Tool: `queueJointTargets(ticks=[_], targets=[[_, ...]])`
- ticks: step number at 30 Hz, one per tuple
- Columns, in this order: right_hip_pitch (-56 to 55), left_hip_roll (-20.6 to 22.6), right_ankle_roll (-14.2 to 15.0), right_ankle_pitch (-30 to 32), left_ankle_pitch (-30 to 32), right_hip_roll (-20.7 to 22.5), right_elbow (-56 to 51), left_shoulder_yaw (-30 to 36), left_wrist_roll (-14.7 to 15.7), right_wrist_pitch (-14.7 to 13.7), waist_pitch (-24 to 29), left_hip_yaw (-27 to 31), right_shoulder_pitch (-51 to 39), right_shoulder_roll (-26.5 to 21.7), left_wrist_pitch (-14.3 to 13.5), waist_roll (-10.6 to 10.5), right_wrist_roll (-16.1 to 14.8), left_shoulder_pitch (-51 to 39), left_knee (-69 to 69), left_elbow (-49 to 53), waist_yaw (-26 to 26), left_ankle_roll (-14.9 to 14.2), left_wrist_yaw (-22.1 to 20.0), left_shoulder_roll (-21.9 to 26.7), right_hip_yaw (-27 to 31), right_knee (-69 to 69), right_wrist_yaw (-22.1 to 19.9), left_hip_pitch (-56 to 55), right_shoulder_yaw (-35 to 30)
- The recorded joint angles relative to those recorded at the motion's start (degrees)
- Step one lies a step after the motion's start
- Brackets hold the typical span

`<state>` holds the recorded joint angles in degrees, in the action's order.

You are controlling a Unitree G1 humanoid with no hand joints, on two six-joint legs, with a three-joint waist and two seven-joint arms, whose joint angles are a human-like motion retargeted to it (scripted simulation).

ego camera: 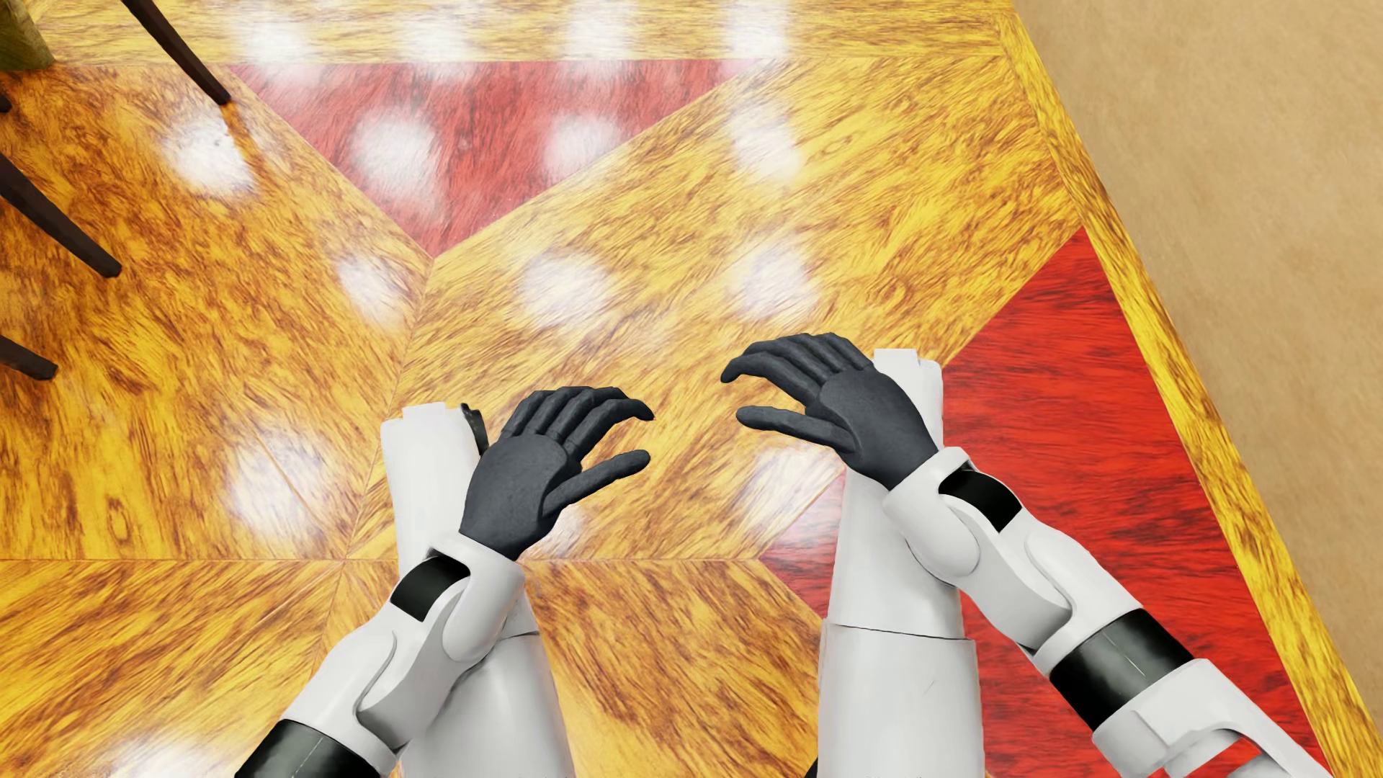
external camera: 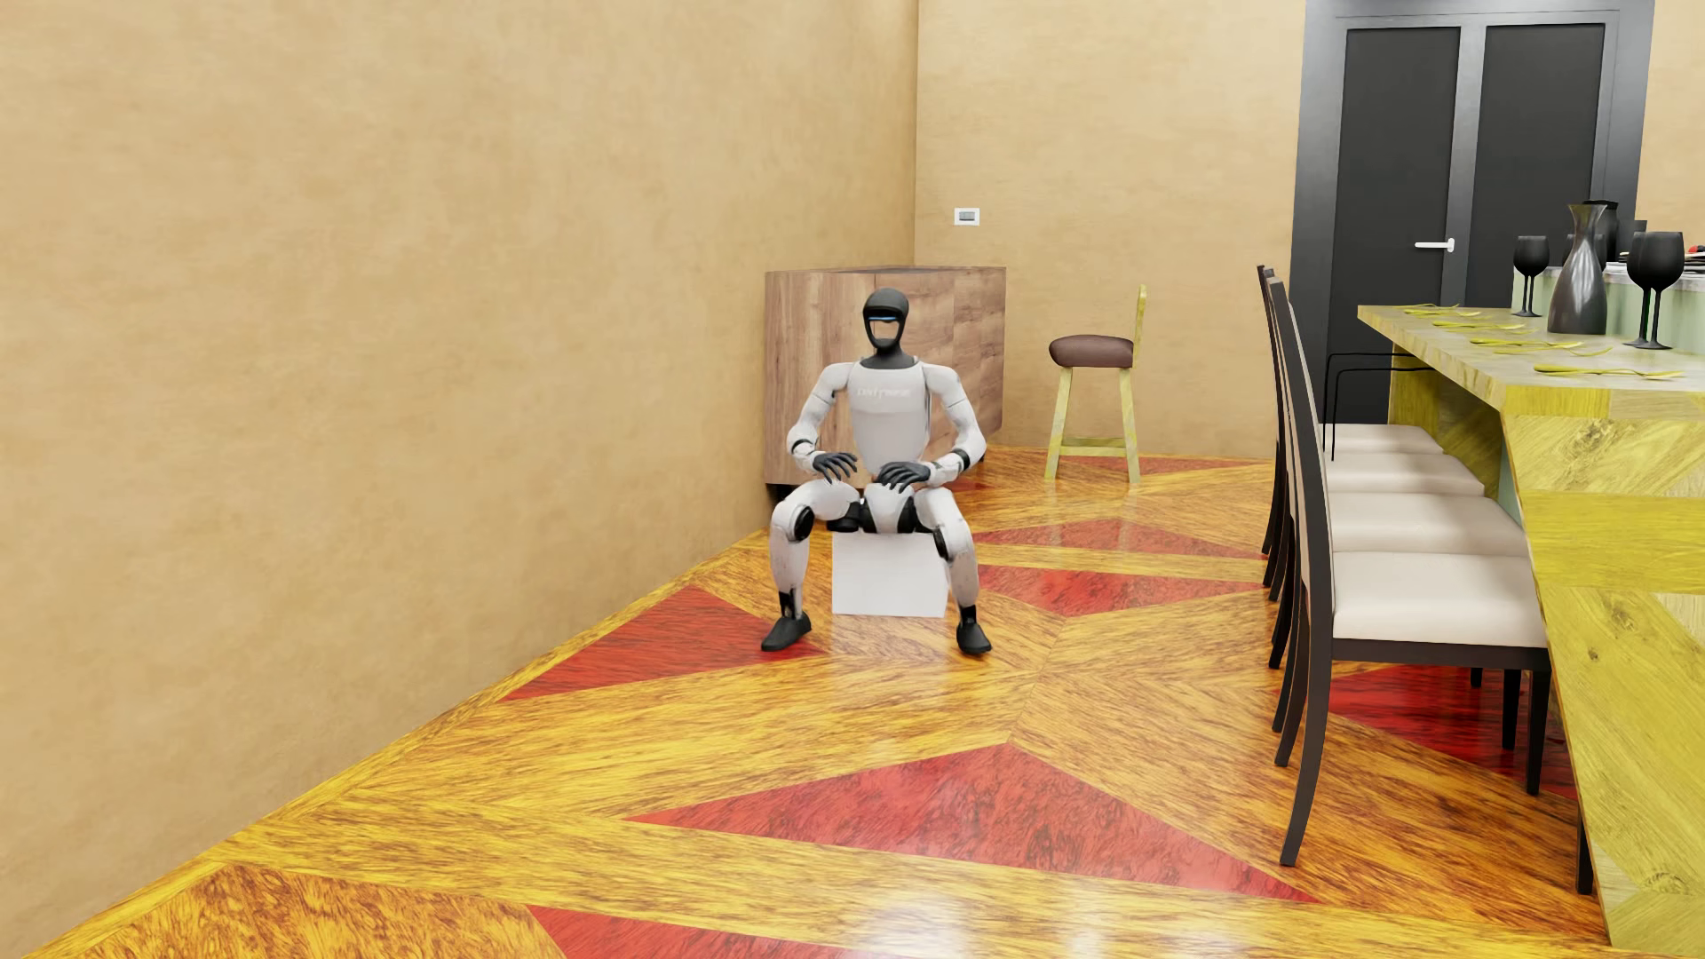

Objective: Rest on the white box

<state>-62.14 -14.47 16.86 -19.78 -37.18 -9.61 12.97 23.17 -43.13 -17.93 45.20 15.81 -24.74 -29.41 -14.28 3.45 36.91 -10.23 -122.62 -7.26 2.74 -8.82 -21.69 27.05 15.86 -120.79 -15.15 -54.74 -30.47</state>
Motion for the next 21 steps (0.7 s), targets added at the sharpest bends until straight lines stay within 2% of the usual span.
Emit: queueJointTargets(ticks=[2,4,5,6,7,8,10,13,15,16,17,20,21], targets=[[0.59,-0.32,-0.08,-0.73,0.21,-0.17,2.29,0.01,0.49,-2.33,-0.58,0.16,-1.51,-0.14,-1.48,-0.33,-0.12,-0.53,-0.06,-1.06,0.10,-1.50,1.63,0.49,0.43,-0.28,3.86,0.33,-1.18],[0.57,-0.31,-0.06,-1.39,0.09,-0.35,4.52,0.53,2.82,-1.04,-1.63,0.14,-1.13,0.85,-1.19,-0.31,-1.53,-1.23,-0.16,-2.66,0.09,-1.55,0.99,1.35,0.68,-0.74,1.94,0.03,-1.31],[0.58,0.11,0.02,-1.47,-0.26,-0.75,5.15,1.80,2.40,-0.61,-1.64,0.44,-0.93,0.73,-1.24,-0.95,-2.00,-2.50,-0.29,-4.03,-0.56,-1.12,-0.29,0.91,0.58,-0.80,-0.18,-0.55,-0.26],[0.42,0.25,-0.02,-1.49,-0.02,-0.92,5.29,2.62,2.65,-0.15,-1.94,0.45,-0.14,1.00,-1.01,-0.72,-2.05,-2.84,-0.38,-4.28,-0.83,-0.81,-0.43,1.13,0.68,-0.93,-1.15,-0.67,-0.13],[0.36,0.62,0.14,-1.53,0.38,-1.28,5.52,3.04,2.21,-0.38,-1.94,0.47,0.19,1.46,-0.74,-0.94,-0.75,-3.39,-0.37,-4.72,-1.01,-0.41,-1.02,0.60,0.73,-1.07,-1.45,-0.90,0.28],[0.33,0.77,-0.01,-1.75,0.52,-1.28,5.89,3.52,3.02,0.48,-2.08,0.46,0.44,1.64,0.54,-0.96,-0.81,-3.43,-0.47,-5.80,-1.13,-0.18,-2.96,-0.04,0.94,-1.24,-2.29,-0.99,-0.04],[0.24,0.91,0.03,-1.73,0.38,-1.38,6.96,3.15,1.21,1.83,-2.32,0.78,0.51,2.25,0.67,-1.21,-0.53,-3.34,-0.74,-6.67,-0.95,-0.30,-2.88,-1.03,1.15,-1.44,-4.63,-1.31,-0.48],[-0.53,1.10,0.22,-2.27,0.03,-1.31,7.45,3.13,0.75,2.50,-2.52,1.34,0.21,2.36,0.88,-1.05,-0.23,-3.59,-1.00,-6.45,-0.98,-0.42,-3.33,-1.69,1.33,-1.64,-5.74,-2.27,-0.79],[-2.24,0.88,1.08,-2.33,-0.02,-1.34,7.25,2.38,1.12,1.65,-2.92,1.88,-0.55,2.55,-0.96,-0.88,0.09,-5.07,-1.14,-6.01,-0.99,-0.67,-0.91,-1.24,1.93,-1.68,-5.30,-4.23,-0.06],[-3.07,0.55,0.98,-2.04,0.10,-1.31,7.13,1.43,-0.14,1.17,-3.31,1.84,-1.02,2.60,-1.60,-0.72,1.19,-6.06,-1.14,-5.30,-1.07,-0.83,1.73,-0.76,1.87,-1.64,-4.06,-5.01,0.79],[-3.62,0.41,1.21,-2.00,0.21,-1.34,6.88,0.13,0.05,0.74,-3.58,2.02,-1.14,2.38,-2.42,-1.09,1.43,-6.43,-1.45,-4.22,-1.17,-0.47,3.83,-0.84,1.91,-1.75,-3.42,-5.83,1.27],[-4.00,0.61,1.60,-2.98,-0.63,-1.88,6.19,0.06,0.24,0.30,-3.54,2.31,-0.52,2.16,-2.73,-1.20,1.06,-6.80,-2.01,-3.80,-1.36,-0.14,3.69,-0.87,1.63,-2.09,-3.94,-6.81,2.02],[-4.63,0.19,1.75,-3.18,-0.65,-1.57,5.59,-0.58,-0.11,0.31,-3.38,2.42,-0.56,1.94,-2.89,-1.14,1.32,-7.11,-2.11,-2.77,-1.59,-0.93,4.88,-0.94,1.57,-2.06,-3.57,-7.21,2.34]])
